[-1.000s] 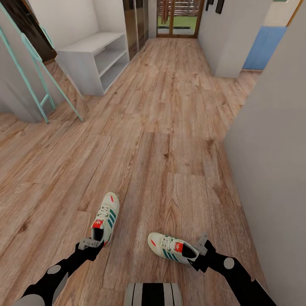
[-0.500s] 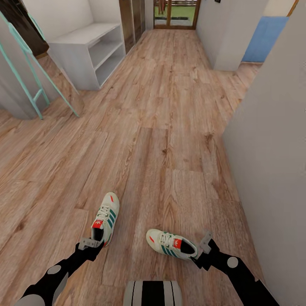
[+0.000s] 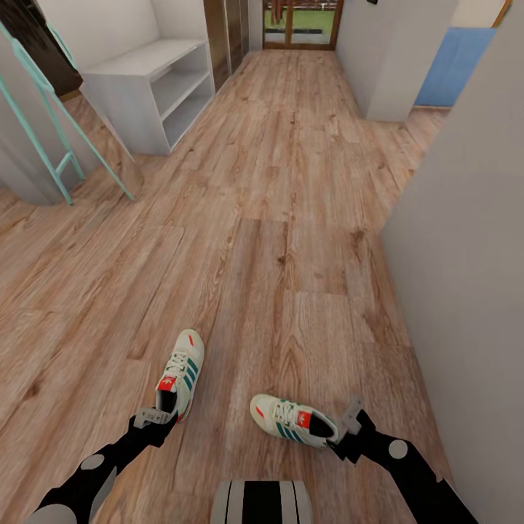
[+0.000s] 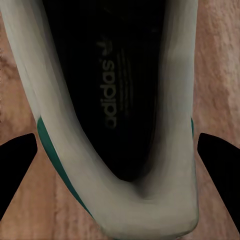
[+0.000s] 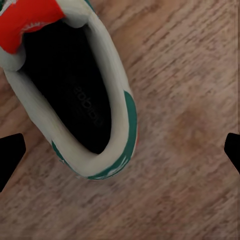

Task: Pick up the two gym shoes and the two sandals from the corridor floor and place them onto the hallstand (shoe rack) in the corridor, making sure they are on the rack and not on the floor. Arrange them so the two gym shoes are next to each other and the two sandals are next to each other.

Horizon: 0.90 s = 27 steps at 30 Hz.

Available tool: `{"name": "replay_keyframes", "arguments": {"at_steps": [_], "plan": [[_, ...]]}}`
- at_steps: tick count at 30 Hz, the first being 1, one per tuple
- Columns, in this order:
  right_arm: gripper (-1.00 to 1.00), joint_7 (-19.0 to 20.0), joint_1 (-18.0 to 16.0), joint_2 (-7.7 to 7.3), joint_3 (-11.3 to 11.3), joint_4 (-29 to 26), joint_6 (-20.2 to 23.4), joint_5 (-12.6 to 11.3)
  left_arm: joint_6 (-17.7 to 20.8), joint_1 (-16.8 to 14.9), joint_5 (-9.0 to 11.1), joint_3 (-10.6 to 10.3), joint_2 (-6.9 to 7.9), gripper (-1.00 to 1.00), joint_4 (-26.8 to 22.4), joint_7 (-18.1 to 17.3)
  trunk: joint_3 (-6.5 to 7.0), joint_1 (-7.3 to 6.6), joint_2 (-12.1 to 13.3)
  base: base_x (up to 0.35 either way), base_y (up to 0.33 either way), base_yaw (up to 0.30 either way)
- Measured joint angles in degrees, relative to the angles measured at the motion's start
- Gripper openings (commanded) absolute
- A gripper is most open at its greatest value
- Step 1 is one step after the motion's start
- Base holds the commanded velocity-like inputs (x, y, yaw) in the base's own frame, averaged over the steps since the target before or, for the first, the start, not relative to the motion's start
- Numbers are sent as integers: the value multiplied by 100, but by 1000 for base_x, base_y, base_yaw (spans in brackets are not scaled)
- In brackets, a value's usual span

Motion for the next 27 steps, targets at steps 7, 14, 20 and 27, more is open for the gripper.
{"name": "replay_keyframes", "arguments": {"at_steps": [7, 14, 20, 27], "plan": [[100, 0, -1, 2, 6, -1, 0, -3, -2, 7, 0, -17, 2, -100, 0, 6, 0, 1, 0, 117, 0, 0], [100, 0, -2, 2, 7, -2, 0, -3, -3, 8, 0, -25, 2, -100, 0, 7, 0, 1, 0, 20, 0, 0], [100, 0, -1, 2, 7, -2, 0, -4, -3, 8, 0, -27, 2, -100, 6, 7, 0, 1, 0, 3, 0, 0], [100, 0, -2, 3, 9, 1, 0, -6, -3, 8, 7, -29, 2, -100, 6, -3, 0, 1, 0, 0, 0, 0]]}}
